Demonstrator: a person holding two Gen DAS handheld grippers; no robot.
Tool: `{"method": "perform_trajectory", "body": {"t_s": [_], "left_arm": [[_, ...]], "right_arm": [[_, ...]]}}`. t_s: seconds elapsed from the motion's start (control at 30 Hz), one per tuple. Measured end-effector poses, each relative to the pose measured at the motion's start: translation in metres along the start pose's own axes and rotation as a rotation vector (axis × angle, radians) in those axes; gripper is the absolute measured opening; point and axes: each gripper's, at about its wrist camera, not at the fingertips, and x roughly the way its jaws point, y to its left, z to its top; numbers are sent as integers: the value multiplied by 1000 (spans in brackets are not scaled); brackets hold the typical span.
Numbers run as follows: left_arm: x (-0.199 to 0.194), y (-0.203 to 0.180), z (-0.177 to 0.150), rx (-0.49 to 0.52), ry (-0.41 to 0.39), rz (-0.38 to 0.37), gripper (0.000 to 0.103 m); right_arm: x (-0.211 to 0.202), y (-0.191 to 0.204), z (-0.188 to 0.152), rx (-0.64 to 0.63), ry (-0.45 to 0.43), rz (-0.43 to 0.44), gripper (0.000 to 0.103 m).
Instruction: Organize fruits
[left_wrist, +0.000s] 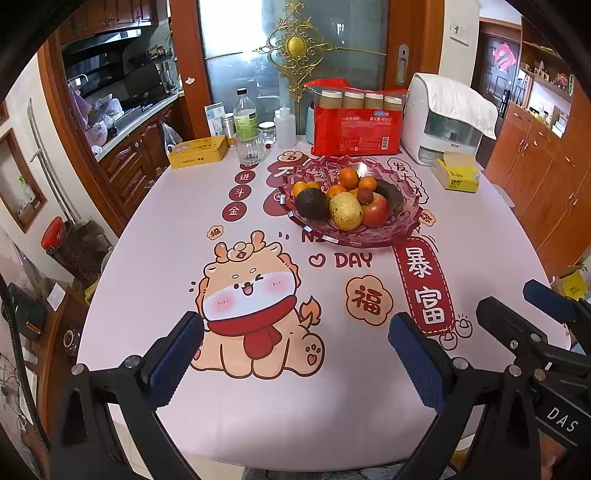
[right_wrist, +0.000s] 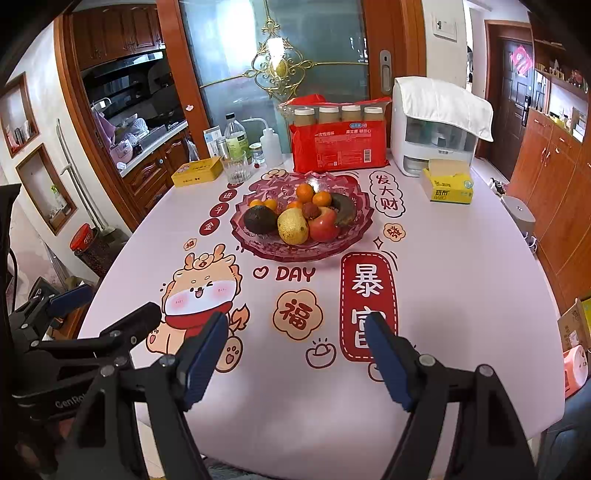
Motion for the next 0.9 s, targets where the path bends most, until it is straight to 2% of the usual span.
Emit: {"method": "perform_trajectory", "body": {"t_s": [0.9], "left_arm": [[-1, -2, -1, -11, 3, 1, 100]], "right_arm": [[-4, 9, -2, -2, 4, 8, 77]]}}
